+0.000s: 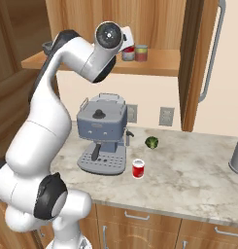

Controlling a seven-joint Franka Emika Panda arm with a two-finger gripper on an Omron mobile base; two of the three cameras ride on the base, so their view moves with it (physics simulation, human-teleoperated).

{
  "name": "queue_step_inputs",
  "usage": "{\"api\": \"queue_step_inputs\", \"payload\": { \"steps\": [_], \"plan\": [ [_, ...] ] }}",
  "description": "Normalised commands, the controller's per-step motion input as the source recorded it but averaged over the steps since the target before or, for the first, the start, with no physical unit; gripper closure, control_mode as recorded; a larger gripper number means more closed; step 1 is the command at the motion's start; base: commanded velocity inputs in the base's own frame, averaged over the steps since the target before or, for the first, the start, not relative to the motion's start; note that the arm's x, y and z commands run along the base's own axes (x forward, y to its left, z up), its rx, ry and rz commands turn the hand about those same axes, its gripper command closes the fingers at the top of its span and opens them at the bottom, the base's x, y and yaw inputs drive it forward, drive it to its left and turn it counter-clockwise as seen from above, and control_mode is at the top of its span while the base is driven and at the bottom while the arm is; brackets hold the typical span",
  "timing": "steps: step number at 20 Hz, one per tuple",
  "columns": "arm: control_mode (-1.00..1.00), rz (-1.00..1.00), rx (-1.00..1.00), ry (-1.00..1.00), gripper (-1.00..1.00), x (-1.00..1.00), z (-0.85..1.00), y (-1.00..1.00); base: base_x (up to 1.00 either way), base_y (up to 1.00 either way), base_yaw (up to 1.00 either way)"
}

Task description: Pick the cans from the counter and place them in their designated side in the cabinet.

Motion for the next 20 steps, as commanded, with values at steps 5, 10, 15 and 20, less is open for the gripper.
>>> {"api": "queue_step_inputs", "payload": {
  "steps": [5,10,15,20],
  "plan": [
    [-1.0,0.0,-0.01,-0.05,-1.0,-0.82,-0.16,0.17,0.0,0.0,0.0],
    [-1.0,0.0,0.01,-0.03,-1.0,-0.6,-0.13,0.0,0.0,0.0,0.0],
    [-1.0,-0.01,0.11,0.02,-1.0,-0.15,-0.04,-0.05,0.0,0.0,0.0],
    [-1.0,0.0,-0.01,0.07,-1.0,-0.48,-0.17,0.0,0.0,0.0,0.0]
  ]
}}
